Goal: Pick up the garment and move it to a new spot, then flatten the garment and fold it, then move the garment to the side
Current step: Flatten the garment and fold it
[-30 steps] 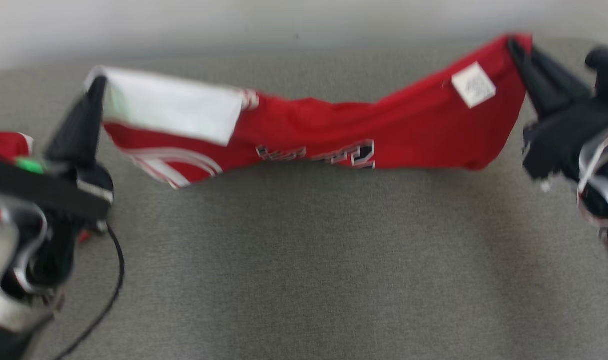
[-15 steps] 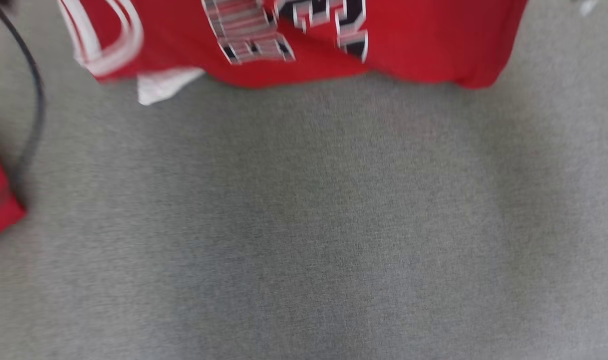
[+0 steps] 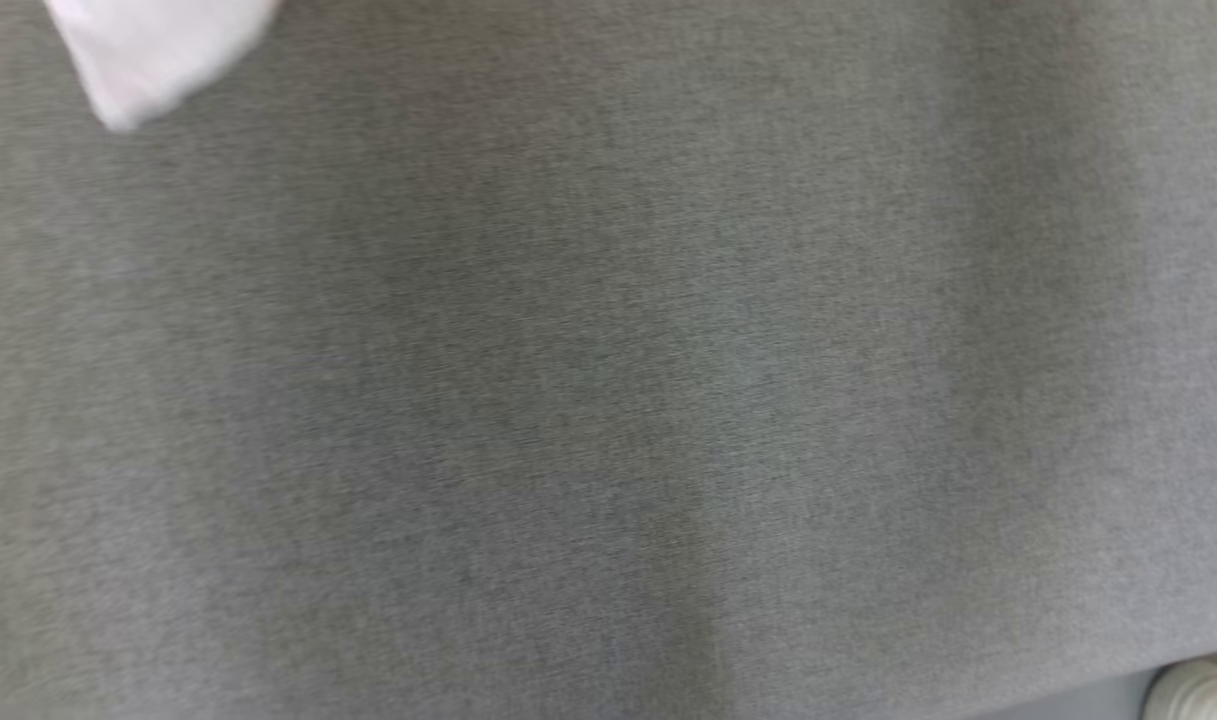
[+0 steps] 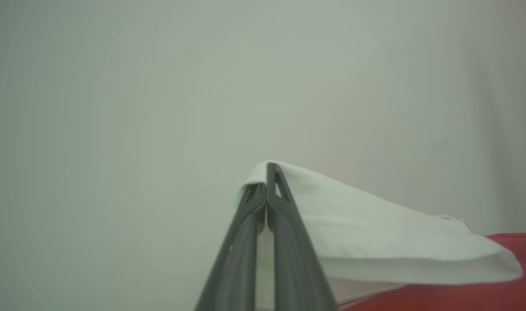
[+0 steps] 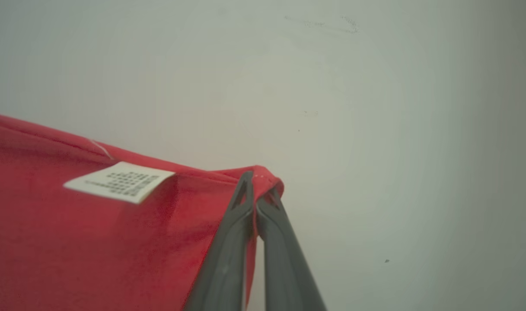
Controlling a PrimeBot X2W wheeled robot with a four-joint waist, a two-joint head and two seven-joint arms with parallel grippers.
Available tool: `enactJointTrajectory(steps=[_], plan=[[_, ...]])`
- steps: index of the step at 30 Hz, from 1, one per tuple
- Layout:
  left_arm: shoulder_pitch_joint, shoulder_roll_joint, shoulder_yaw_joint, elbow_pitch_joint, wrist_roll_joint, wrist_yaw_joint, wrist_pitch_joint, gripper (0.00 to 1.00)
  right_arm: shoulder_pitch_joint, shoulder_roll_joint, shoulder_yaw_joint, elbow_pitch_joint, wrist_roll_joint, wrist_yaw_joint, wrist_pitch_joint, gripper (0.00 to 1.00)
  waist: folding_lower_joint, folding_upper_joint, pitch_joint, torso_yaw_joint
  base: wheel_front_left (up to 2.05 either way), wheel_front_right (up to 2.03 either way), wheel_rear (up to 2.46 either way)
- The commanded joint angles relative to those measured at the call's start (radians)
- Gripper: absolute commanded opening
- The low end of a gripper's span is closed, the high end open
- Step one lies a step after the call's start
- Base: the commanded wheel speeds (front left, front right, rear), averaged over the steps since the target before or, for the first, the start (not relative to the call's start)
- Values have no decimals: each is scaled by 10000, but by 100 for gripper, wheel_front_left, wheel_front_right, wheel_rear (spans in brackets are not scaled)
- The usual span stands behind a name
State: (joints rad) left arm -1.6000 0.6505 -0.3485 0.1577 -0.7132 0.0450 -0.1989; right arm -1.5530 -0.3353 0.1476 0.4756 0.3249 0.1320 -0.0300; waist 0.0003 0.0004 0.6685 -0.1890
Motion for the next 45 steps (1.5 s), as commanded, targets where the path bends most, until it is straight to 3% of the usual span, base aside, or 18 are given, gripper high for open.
enactJointTrajectory(steps=[1, 8, 17, 25, 31, 45], plan=[[-400, 24, 137, -59, 231, 79, -182, 0, -279, 210, -356, 102, -403, -28, -343, 0, -3, -4, 212, -308, 0, 0, 0], [-1503, -377, 680, -547, 989, 26, -641, 0, -801, 1152, -2142, 152, -2634, -28, -1893, 0, -3, -4, 278, -461, 0, 0, 0], [567, -844, 861, -325, 848, -564, -662, 0, 1021, 1732, -2199, -720, -3917, -28, -1586, 0, -3, -4, 654, -386, 0, 0, 0], [2580, -736, 868, -637, 145, -751, -427, 0, 2401, 1414, -1368, -1575, -3469, -28, -594, 0, -3, -4, 671, -82, 0, 0, 0], [4212, -683, 783, -1158, -723, -706, 267, 0, 3079, 889, -666, -1423, -2684, -28, 36, 0, -3, -4, 306, 277, 0, 0, 0], [8382, -1167, 450, -2191, -2851, -657, 1073, 0, 5305, 1, 962, -915, 359, -28, 1845, 0, -3, -4, -1865, 702, 0, 0, 0]])
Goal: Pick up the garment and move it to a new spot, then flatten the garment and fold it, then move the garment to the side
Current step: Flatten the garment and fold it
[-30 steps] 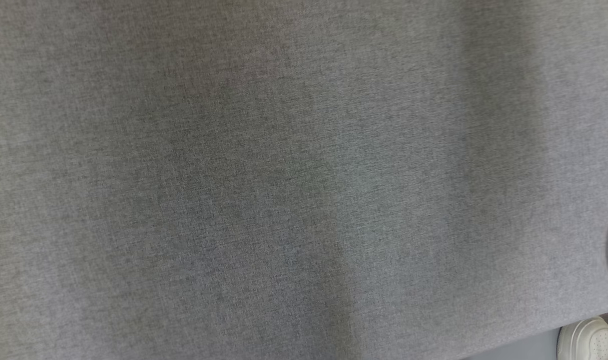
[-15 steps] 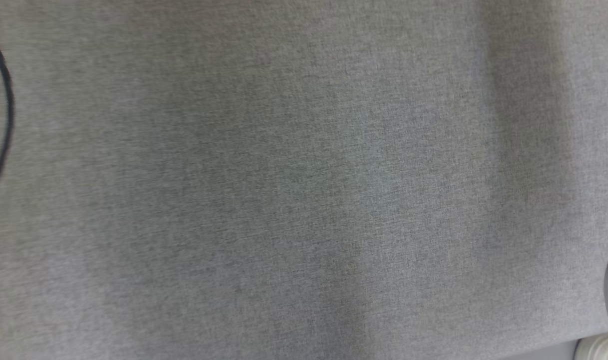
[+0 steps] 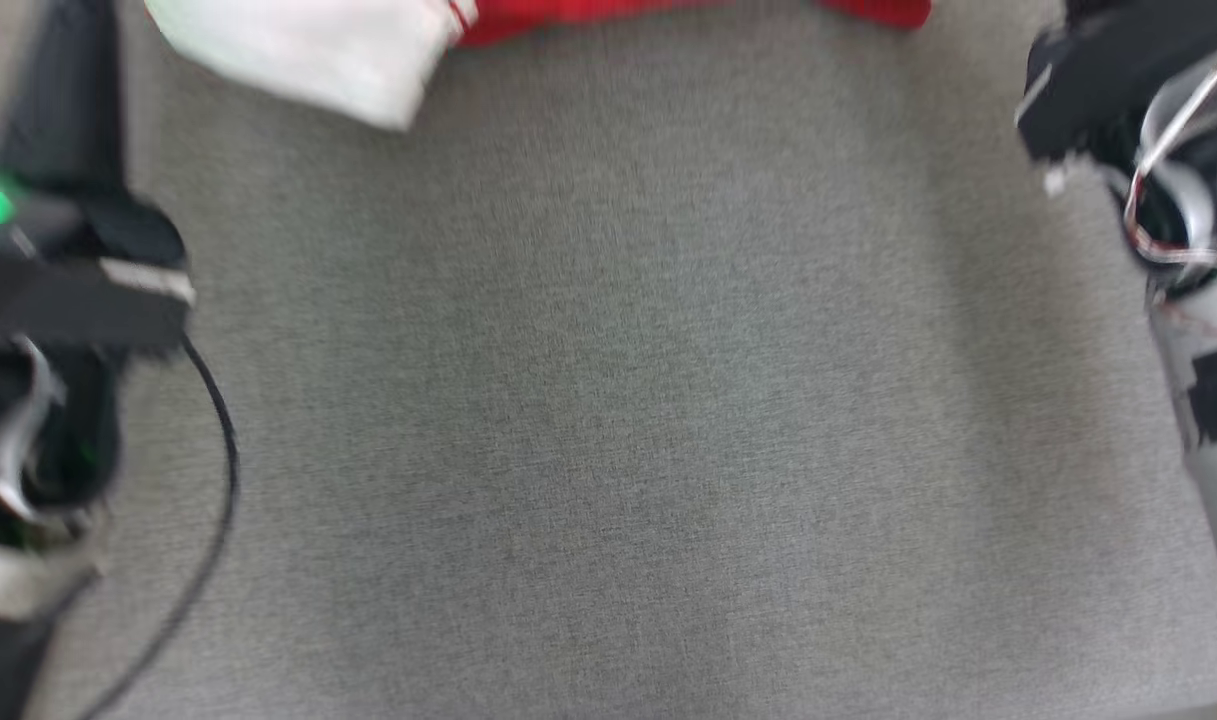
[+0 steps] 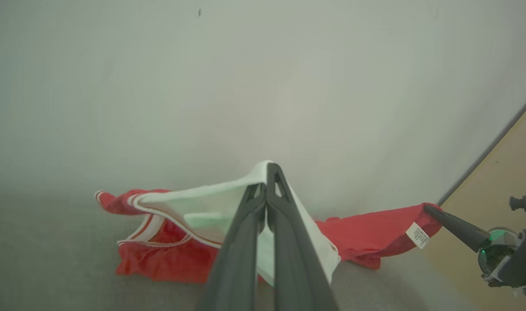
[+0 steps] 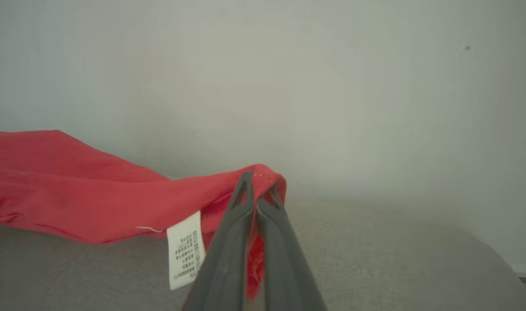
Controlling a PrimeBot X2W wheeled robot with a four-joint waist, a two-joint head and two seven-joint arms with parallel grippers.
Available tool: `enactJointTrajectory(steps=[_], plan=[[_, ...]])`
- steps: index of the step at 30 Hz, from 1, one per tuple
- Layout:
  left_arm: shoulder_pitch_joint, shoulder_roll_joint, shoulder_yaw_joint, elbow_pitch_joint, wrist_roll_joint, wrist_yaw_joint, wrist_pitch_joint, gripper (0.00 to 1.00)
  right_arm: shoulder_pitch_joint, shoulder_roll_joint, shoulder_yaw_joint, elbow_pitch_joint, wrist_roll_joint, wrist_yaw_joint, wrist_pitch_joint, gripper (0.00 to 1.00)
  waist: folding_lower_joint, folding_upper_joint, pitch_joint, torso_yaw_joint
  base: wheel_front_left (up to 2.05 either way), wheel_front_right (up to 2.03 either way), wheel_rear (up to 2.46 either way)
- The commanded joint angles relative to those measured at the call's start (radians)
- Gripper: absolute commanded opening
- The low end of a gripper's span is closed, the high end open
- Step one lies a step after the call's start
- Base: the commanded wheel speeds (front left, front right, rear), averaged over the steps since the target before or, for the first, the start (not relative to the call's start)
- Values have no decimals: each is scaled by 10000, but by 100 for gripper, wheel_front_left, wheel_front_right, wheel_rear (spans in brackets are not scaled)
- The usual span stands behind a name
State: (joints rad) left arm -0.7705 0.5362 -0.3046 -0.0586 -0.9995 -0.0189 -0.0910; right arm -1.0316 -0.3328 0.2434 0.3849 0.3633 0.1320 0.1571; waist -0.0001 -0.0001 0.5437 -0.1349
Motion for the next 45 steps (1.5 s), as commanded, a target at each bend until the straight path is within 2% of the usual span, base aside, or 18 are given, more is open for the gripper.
enactJointTrajectory(steps=[1, 9, 20, 28, 34, 45], plan=[[392, -58, -29, -34, -143, -38, 15, 0, 317, -52, 39, 50, 141, -28, 105, 0, 1, 1, -775, 173, 0, 0, 0], [3207, -564, -446, -90, -1965, -529, 357, 0, 2497, -438, 525, 351, 1187, -28, 907, 0, 1, 1, -2189, 387, 0, 0, 0], [6186, -979, -938, -140, -3548, -969, 319, 0, 5258, -612, -557, 104, 1592, -28, 1658, 0, 1, 1, -3878, 785, 0, 0, 0], [7679, -981, -1010, -354, -4207, -1040, 154, 0, 7554, -152, -1883, -1144, 1389, -27, 2419, 0, 1, 1, -4648, 1008, 0, 0, 0], [8324, -1022, -1054, -355, -4393, -1076, -8, 0, 9135, 598, -2995, -2141, 978, -27, 3109, 0, 1, 1, -4928, 1114, 0, 0, 0], [9219, -1130, -1451, -135, -4638, -1094, 102, 0, 10693, 1513, -4346, -3093, -111, -28, 3845, 0, 1, 1, -5009, 988, 0, 0, 0]])
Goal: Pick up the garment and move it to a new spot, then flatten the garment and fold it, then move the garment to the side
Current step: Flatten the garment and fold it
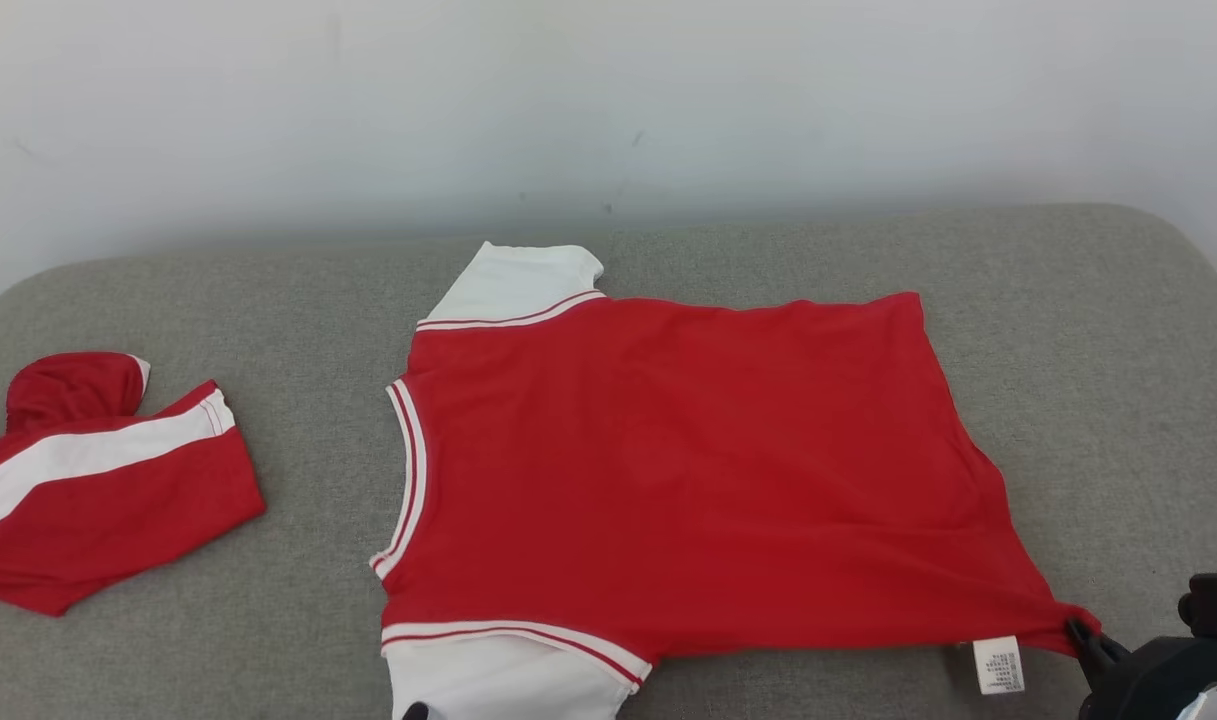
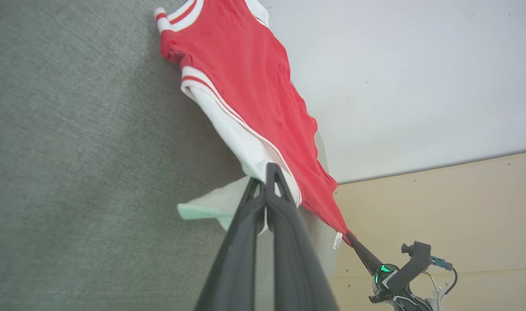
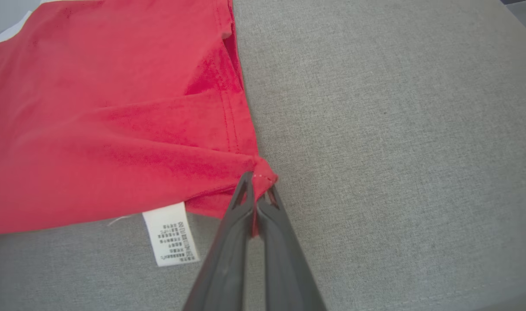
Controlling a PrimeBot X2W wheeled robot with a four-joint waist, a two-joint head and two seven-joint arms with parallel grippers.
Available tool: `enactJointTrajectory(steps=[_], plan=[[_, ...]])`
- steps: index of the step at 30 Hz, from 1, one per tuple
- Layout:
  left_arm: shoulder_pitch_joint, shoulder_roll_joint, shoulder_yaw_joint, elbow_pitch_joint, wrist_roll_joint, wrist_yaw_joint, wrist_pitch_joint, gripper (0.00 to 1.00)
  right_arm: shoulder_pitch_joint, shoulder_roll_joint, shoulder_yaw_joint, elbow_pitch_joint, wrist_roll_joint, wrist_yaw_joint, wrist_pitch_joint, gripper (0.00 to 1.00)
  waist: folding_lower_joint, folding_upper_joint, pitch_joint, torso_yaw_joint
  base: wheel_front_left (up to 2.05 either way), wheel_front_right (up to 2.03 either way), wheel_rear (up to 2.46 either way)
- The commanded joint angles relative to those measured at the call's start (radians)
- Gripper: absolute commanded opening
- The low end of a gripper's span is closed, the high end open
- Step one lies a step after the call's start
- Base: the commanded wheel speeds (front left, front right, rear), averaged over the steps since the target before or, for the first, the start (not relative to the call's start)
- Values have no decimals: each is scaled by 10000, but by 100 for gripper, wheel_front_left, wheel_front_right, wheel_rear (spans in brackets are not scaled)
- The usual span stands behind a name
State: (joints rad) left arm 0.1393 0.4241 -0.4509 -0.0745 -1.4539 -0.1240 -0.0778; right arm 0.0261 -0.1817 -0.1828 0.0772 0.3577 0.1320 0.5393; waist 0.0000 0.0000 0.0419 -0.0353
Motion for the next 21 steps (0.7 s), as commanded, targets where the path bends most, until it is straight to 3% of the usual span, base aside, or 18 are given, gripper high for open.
enactJointTrajectory(steps=[1, 13, 21], plan=[[199, -14, -5, 42, -148, -42, -10, 0, 197, 59, -176, -48, -191, -28, 45, 0, 0, 0, 22, -19, 0, 0, 0], [911, 327, -154, -7, -362, 168, 340, 0, 707, 473, -642, 260, -572, -28, -91, 0, 0, 0, 267, -61, 0, 0, 0], [649, 162, -15, -148, -91, 86, -41, 0, 417, 549, -464, 254, -484, -29, -432, 0, 0, 0, 310, -70, 0, 0, 0]])
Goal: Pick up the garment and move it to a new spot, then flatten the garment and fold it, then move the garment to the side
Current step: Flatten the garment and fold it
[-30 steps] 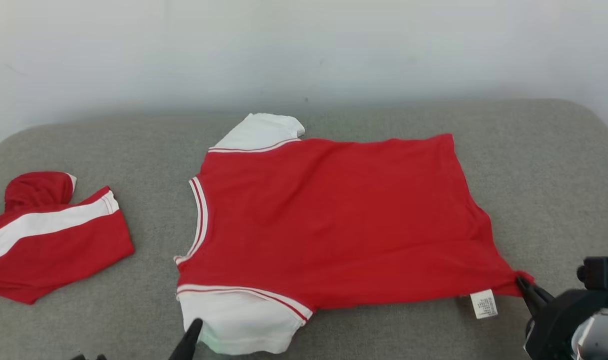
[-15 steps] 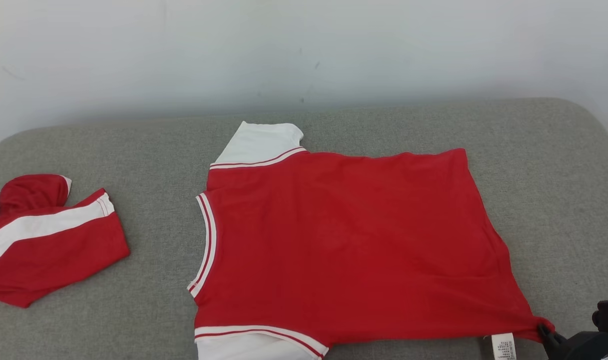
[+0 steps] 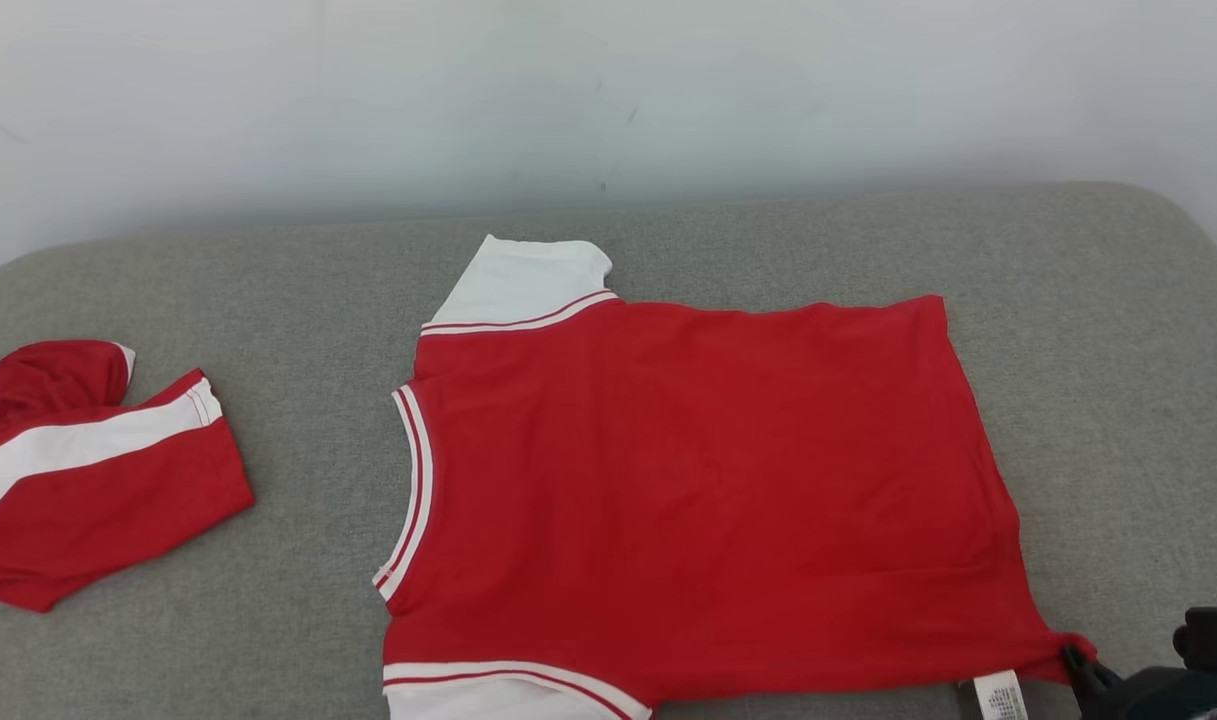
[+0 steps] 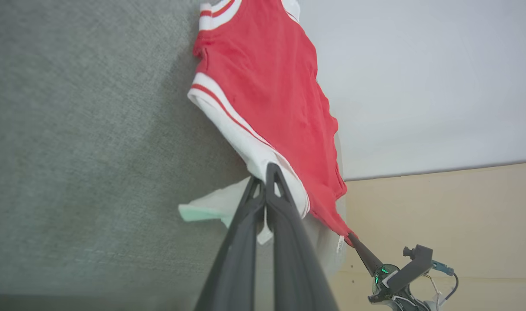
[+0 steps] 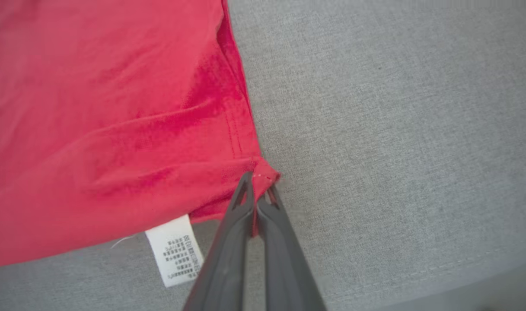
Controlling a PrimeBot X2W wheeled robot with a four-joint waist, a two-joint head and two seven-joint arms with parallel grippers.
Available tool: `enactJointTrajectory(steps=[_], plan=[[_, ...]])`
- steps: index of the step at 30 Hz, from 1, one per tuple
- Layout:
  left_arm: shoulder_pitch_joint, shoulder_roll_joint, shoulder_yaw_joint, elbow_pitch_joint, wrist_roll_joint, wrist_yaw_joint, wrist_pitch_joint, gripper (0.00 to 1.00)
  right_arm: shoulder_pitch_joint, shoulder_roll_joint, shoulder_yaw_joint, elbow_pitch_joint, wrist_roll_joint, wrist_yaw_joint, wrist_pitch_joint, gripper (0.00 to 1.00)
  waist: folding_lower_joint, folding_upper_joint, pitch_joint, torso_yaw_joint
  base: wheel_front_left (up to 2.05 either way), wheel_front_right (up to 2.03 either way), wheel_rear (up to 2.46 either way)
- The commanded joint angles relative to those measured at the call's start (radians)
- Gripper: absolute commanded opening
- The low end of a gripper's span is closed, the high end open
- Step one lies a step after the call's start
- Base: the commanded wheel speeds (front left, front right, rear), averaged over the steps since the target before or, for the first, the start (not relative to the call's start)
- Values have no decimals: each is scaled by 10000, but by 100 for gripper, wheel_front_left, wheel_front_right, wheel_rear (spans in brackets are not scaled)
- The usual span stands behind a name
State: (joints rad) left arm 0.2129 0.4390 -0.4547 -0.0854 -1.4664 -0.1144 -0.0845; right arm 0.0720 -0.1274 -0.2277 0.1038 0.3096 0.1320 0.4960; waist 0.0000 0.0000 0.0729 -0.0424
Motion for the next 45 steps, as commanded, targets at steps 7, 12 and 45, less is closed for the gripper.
enactJointTrajectory(steps=[7, 12, 45], plan=[[-1034, -225, 0, 394, 500, -70, -130, 0, -420, 35, 327, -233, 261, -27, -305, 0, 0, 0, -40, 16, 0, 0, 0], [-2019, -553, -12, 925, 892, -78, -278, 0, -831, 74, 454, -274, 345, -27, -577, 0, 0, 0, 94, 26, 0, 0, 0], [-6319, -2307, 148, 4353, 2888, -95, -1704, 0, -4383, -730, 1421, 2060, -131, -27, -2945, 0, 0, 0, 1719, 178, 0, 0, 0]])
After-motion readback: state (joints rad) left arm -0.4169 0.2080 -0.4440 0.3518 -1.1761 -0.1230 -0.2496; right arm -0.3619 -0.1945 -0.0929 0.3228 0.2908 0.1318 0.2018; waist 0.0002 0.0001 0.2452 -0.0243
